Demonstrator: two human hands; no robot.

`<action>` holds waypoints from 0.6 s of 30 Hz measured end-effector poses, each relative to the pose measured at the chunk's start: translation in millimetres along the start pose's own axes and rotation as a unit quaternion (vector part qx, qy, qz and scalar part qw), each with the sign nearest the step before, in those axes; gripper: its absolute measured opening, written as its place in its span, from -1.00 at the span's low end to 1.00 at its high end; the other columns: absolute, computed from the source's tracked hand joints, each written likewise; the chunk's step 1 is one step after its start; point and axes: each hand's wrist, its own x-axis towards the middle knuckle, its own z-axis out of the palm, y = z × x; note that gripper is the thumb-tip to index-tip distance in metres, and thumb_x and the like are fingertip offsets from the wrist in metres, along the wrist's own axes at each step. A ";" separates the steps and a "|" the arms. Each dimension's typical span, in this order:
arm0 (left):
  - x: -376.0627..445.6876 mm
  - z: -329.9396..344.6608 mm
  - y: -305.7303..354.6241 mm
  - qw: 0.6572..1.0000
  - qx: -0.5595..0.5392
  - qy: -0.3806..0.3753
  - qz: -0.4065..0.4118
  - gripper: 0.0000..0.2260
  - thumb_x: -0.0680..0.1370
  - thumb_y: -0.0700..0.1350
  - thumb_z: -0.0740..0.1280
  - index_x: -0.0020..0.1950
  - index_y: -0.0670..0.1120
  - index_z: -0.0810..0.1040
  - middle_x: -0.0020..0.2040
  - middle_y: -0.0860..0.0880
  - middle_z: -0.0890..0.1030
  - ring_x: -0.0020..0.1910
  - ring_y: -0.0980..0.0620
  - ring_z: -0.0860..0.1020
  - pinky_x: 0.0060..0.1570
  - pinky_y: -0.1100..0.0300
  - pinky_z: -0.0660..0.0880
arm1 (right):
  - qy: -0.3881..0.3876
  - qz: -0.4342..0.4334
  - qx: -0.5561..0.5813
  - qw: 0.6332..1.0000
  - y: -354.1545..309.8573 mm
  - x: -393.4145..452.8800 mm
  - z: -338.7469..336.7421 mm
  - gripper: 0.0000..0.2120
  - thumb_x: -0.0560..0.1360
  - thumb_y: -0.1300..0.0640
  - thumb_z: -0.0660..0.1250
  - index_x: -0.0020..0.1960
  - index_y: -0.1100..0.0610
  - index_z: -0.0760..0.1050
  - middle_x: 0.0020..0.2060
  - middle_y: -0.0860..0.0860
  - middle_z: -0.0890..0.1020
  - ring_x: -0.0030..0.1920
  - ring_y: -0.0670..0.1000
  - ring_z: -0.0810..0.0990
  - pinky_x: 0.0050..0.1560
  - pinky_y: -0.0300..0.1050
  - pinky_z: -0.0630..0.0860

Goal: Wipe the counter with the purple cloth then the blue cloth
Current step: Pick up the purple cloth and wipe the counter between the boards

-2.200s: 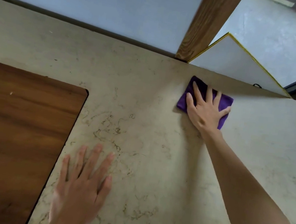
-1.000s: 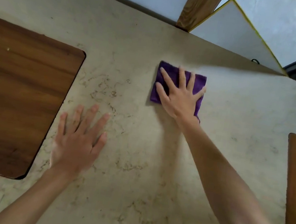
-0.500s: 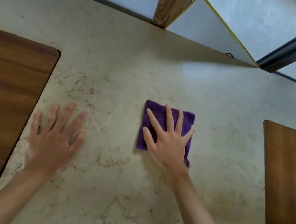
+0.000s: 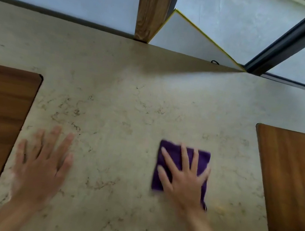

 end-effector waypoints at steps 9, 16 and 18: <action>5.4 6.3 -5.4 0.999 0.011 0.031 0.020 -0.47 0.62 0.28 -0.18 0.62 0.31 -0.03 0.69 0.12 0.06 0.65 -0.10 0.08 0.60 -0.07 -0.24 | 0.011 0.019 0.060 0.998 -62.8 287.1 -26.4 -0.46 0.51 -0.49 -0.20 0.49 -0.53 -0.03 0.67 -0.06 0.03 0.65 0.22 -0.15 0.40 0.64 -0.30; 4.5 8.9 -6.6 0.998 0.011 0.050 0.021 -0.47 0.62 0.29 -0.20 0.62 0.32 -0.07 0.69 0.12 0.05 0.66 -0.08 0.06 0.60 -0.13 -0.14 | 0.025 -0.049 0.048 0.997 -93.1 157.9 -2.4 -0.50 0.57 -0.41 -0.09 0.51 -0.48 0.02 0.67 -0.03 0.05 0.65 0.25 -0.10 0.39 0.68 -0.15; 4.7 9.5 -6.1 0.998 0.001 0.056 0.021 -0.47 0.62 0.30 -0.23 0.61 0.34 -0.11 0.69 0.13 0.02 0.67 -0.06 0.02 0.60 -0.11 -0.18 | 0.054 -0.073 0.044 0.995 -103.0 85.1 13.9 -0.51 0.58 -0.38 -0.03 0.51 -0.45 0.12 0.66 -0.03 0.11 0.65 0.26 -0.02 0.39 0.67 -0.05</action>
